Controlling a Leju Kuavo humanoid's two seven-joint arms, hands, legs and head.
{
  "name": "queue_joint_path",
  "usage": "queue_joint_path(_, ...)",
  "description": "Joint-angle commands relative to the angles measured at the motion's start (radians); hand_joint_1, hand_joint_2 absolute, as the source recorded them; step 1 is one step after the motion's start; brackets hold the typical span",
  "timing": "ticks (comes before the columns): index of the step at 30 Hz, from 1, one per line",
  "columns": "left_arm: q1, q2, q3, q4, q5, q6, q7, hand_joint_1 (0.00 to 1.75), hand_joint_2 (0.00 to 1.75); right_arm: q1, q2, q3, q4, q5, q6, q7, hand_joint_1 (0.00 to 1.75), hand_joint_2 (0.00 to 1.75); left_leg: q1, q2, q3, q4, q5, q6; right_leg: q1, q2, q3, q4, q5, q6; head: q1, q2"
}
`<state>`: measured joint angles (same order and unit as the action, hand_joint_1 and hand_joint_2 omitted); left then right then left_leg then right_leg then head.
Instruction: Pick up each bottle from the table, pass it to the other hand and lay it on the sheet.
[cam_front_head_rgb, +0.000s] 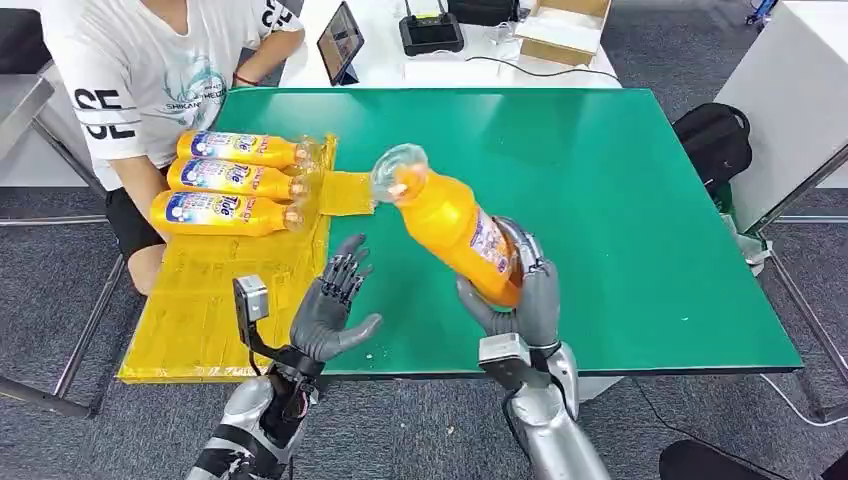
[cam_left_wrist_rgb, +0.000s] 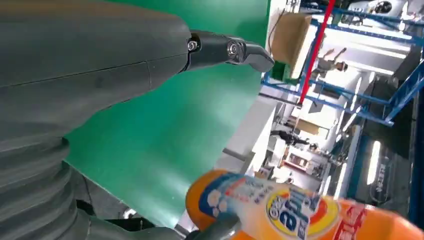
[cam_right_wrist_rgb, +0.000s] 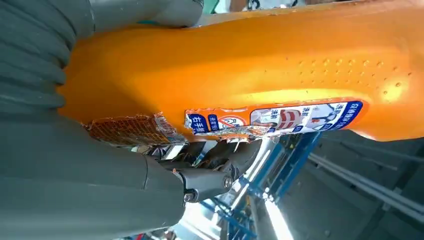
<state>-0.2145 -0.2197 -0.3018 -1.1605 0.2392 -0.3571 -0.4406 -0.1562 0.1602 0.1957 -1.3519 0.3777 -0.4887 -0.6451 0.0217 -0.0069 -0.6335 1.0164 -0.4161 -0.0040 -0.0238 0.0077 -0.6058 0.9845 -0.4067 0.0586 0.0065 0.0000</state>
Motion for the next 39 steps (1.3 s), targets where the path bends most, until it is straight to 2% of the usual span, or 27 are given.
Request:
queue_joint_path(1, -0.012, 0.017, -0.075, -0.006, -0.018, 0.017, -0.008, 0.0, 1.75, -0.028, 0.049, 0.079, 0.169, -0.001, 0.013, -0.008, 1.75, 1.75, 0.001, 0.002, 0.004, -0.001, -0.001, 0.001, 0.001, 0.001, 0.004, -0.001, 0.0, -0.002, 0.0, 0.0)
queue_joint_path(7, -0.01, 0.014, -0.087, -0.011, -0.043, 0.049, -0.009, 0.0, 1.75, -0.064, 0.088, 0.19, 0.337, 0.023, 0.059, 0.039, 1.75, 1.75, 0.0, 0.005, 0.008, -0.002, -0.002, 0.001, 0.001, 0.004, 0.006, -0.002, -0.001, -0.004, 0.0, 0.0)
queue_joint_path(9, -0.011, 0.012, -0.089, -0.01, -0.036, 0.039, -0.01, 0.0, 1.75, -0.072, 0.101, 0.215, 0.396, 0.028, 0.061, 0.041, 1.75, 1.75, 0.0, 0.003, 0.004, -0.001, -0.001, 0.001, 0.001, 0.002, 0.003, -0.001, 0.0, -0.002, 0.0, 0.0)
queue_joint_path(13, -0.011, 0.012, -0.09, -0.014, -0.035, 0.04, -0.009, 0.0, 1.75, -0.078, 0.105, 0.222, 0.422, 0.026, 0.045, 0.033, 1.75, 1.75, 0.0, 0.003, 0.007, -0.002, -0.002, 0.001, 0.001, 0.001, 0.005, -0.002, -0.001, -0.003, 0.0, 0.0)
queue_joint_path(16, -0.01, 0.013, -0.09, -0.016, -0.033, 0.039, -0.007, 0.0, 1.75, -0.079, 0.101, 0.222, 0.421, 0.021, 0.059, 0.039, 1.75, 1.75, 0.0, 0.002, 0.003, -0.001, -0.001, 0.001, 0.001, 0.001, 0.002, -0.001, 0.0, -0.002, 0.0, 0.0)
queue_joint_path(26, -0.009, -0.001, -0.076, 0.001, 0.03, 0.018, 0.024, 0.0, 1.75, -0.099, 0.154, 0.285, 0.634, 0.036, 0.072, 0.046, 1.75, 1.75, 0.001, 0.001, 0.004, -0.001, -0.002, 0.001, 0.001, 0.0, 0.004, -0.001, -0.001, -0.003, 0.0, 0.0)
queue_joint_path(34, -0.016, -0.002, -0.055, 0.036, 0.056, 0.024, 0.033, 0.0, 1.75, -0.103, 0.158, 0.292, 0.661, 0.028, 0.083, 0.052, 1.75, 1.75, 0.001, 0.001, 0.003, -0.001, -0.001, 0.001, 0.001, -0.001, 0.002, -0.001, -0.001, -0.002, 0.0, 0.0)
queue_joint_path(35, -0.017, -0.004, -0.052, 0.035, 0.056, 0.027, 0.032, 0.26, 1.75, -0.103, 0.157, 0.293, 0.665, 0.027, 0.087, 0.053, 1.75, 1.75, 0.001, 0.0, 0.005, -0.001, -0.002, 0.001, 0.001, -0.002, 0.005, -0.002, -0.002, -0.003, 0.0, 0.0)
queue_joint_path(36, -0.015, -0.006, -0.049, 0.031, 0.056, 0.034, 0.031, 1.12, 1.75, -0.104, 0.157, 0.292, 0.669, 0.025, 0.086, 0.055, 1.75, 1.75, 0.0, 0.0, 0.004, -0.001, -0.001, 0.001, 0.001, -0.002, 0.003, -0.001, -0.002, -0.003, 0.0, 0.0)
queue_joint_path(37, -0.014, -0.006, -0.051, 0.027, 0.05, 0.041, 0.028, 1.75, 1.75, -0.104, 0.158, 0.292, 0.671, 0.023, 0.085, 0.053, 1.75, 1.75, 0.001, 0.0, 0.002, -0.001, -0.001, 0.001, 0.001, -0.001, 0.001, -0.001, -0.001, -0.002, 0.0, 0.0)
queue_joint_path(39, -0.015, -0.005, -0.05, 0.026, 0.05, 0.042, 0.028, 1.75, 1.75, -0.104, 0.158, 0.292, 0.672, 0.022, 0.086, 0.053, 1.75, 1.75, 0.0, 0.0, 0.003, -0.001, -0.001, 0.001, 0.001, -0.002, 0.002, -0.001, -0.002, -0.003, 0.0, 0.0)
